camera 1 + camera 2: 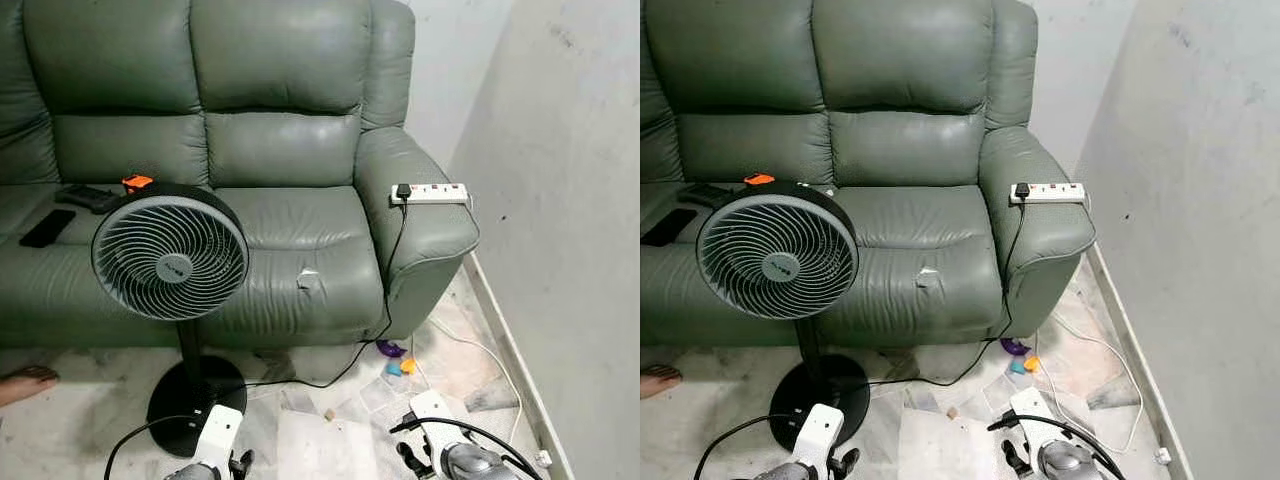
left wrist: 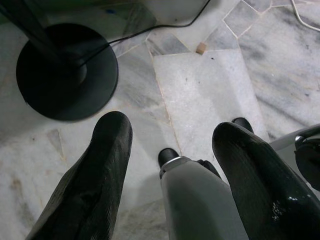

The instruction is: Hang keys on a hook

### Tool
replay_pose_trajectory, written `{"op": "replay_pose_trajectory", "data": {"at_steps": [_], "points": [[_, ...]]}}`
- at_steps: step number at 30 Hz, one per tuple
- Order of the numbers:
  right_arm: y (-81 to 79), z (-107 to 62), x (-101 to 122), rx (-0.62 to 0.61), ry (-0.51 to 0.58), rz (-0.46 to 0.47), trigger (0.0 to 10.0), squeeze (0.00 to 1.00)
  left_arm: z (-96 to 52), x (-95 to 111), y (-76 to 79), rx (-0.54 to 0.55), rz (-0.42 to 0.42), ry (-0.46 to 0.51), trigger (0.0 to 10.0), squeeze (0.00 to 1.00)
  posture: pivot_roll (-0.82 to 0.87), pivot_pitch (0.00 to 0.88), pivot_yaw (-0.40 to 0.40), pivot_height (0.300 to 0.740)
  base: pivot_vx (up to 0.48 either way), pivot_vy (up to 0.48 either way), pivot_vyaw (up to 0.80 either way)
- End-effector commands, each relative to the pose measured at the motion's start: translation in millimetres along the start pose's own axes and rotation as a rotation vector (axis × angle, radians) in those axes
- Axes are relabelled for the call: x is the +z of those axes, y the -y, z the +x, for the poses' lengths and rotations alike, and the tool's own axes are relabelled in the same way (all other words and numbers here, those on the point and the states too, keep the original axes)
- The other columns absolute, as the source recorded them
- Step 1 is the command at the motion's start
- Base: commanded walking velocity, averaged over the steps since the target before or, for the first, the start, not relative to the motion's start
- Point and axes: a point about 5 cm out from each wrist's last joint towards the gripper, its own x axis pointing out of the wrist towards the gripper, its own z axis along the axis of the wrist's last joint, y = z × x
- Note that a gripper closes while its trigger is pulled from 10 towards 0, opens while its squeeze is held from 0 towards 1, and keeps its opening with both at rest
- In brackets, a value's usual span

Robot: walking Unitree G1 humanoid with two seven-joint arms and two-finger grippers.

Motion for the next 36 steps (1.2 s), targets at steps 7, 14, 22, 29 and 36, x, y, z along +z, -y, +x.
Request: {"op": "replay_pose_trajectory", "data": {"at_steps": [7,14,22,29,36], "points": [[-2.7,-0.7,-8,0.010,-0.026,-0.032,10.0,0.00,-1.3,-7,0.1,-0.010,0.010,-0.036,10.0,0.00,0.08,0.000,-0.027,0.740,0.000,0.000,-0.78],[-7.1,0.1,-7,0.013,-0.028,-0.056,10.0,0.00,-1.0,-7,1.2,-0.017,0.025,-0.035,10.0,0.00,0.08,0.000,-0.026,0.740,0.000,0.000,-0.78],[-11.5,1.3,-5,0.016,-0.026,-0.070,10.0,0.00,-0.7,-6,2.5,-0.013,0.018,-0.030,10.0,0.00,0.07,0.000,-0.024,0.740,0.000,0.000,-0.48],[-11.3,1.4,-5,0.018,-0.036,-0.086,10.0,0.00,-1.1,-9,-0.5,0.051,0.062,-0.057,10.0,0.00,0.07,0.000,-0.026,0.740,0.000,0.000,0.00],[-6.6,0.9,-3,0.011,-0.037,-0.094,10.0,0.00,-1.0,-10,0.5,0.056,0.067,-0.063,10.0,0.00,0.08,0.000,-0.027,0.740,0.000,0.000,0.00]]}}
